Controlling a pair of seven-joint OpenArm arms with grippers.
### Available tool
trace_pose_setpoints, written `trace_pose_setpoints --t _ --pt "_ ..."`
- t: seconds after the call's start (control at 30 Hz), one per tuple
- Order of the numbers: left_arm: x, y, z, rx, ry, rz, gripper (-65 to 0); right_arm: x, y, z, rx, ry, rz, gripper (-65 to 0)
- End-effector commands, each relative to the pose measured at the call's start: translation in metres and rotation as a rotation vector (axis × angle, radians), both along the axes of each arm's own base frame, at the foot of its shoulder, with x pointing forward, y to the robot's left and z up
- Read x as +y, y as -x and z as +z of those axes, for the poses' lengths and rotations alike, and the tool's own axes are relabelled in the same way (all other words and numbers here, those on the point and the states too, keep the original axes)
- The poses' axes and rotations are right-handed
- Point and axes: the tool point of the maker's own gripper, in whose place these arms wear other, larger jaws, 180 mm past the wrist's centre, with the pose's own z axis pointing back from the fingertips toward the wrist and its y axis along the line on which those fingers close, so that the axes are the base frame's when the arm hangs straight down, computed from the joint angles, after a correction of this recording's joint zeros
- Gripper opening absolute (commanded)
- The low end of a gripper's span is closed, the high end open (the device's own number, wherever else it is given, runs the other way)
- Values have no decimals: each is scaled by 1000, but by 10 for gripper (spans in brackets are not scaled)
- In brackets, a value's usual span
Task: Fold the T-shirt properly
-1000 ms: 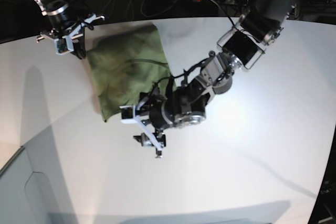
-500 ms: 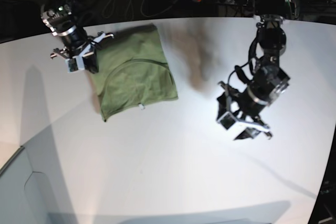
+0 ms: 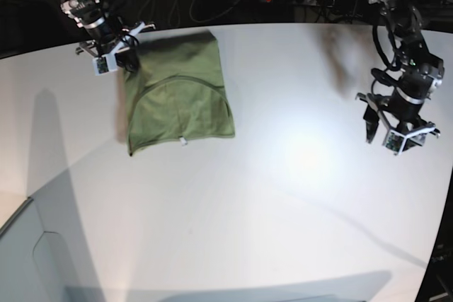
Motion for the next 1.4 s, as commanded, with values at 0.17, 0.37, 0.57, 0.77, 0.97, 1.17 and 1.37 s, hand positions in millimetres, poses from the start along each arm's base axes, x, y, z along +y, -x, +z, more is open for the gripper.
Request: trace_pose_setpoints --t 0.17,0.37,0.57,0.77,0.97,1.17,1.37 --pt "1 8 1 -8 5 -7 -286 2 8 4 -5 -7 8 -649" --pt "0 28 -17 56 8 -8 -287 0 11 20 -66 -20 -11 -649" --pt "2 50 -33 106 26 22 -288 1 4 64 -194 -52 -21 -649" --pt "-1 84 -25 105 17 69 -394 -9 29 73 -163 7 -28 -649" --pt "8 156 -52 315 -3 194 -650 -36 80 59 -25 68 -79 -649" --pt "11 234 -78 499 35 334 -650 -42 140 32 158 56 -100 -649" --pt "-13 293 -118 618 177 403 -650 -42 190 -40 364 -58 -160 -649"
